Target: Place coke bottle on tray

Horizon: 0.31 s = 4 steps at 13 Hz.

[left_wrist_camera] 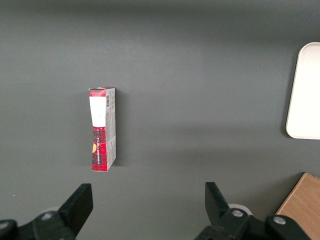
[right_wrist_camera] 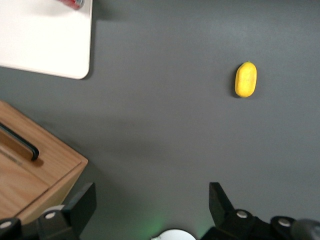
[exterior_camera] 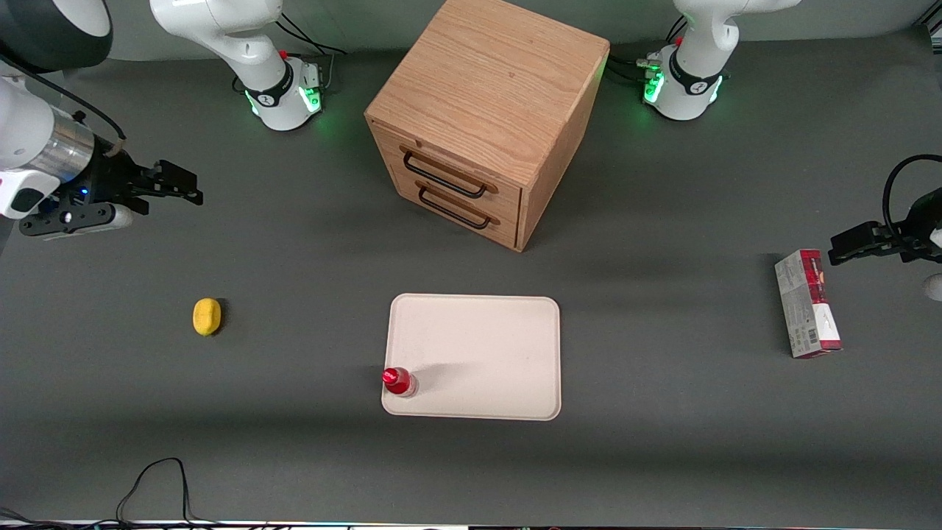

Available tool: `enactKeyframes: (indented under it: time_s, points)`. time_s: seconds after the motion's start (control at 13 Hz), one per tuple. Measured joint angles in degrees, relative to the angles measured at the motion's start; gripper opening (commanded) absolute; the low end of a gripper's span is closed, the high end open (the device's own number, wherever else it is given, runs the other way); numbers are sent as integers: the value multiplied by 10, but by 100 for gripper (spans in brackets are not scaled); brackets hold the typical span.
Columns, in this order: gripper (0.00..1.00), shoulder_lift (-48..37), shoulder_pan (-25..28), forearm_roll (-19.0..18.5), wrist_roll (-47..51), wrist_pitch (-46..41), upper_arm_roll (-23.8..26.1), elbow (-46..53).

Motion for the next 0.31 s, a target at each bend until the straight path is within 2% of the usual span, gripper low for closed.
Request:
enactKeyframes:
  time_s: [0.31]
  points:
    - [100, 2, 6, 0, -10, -8, 0, 13]
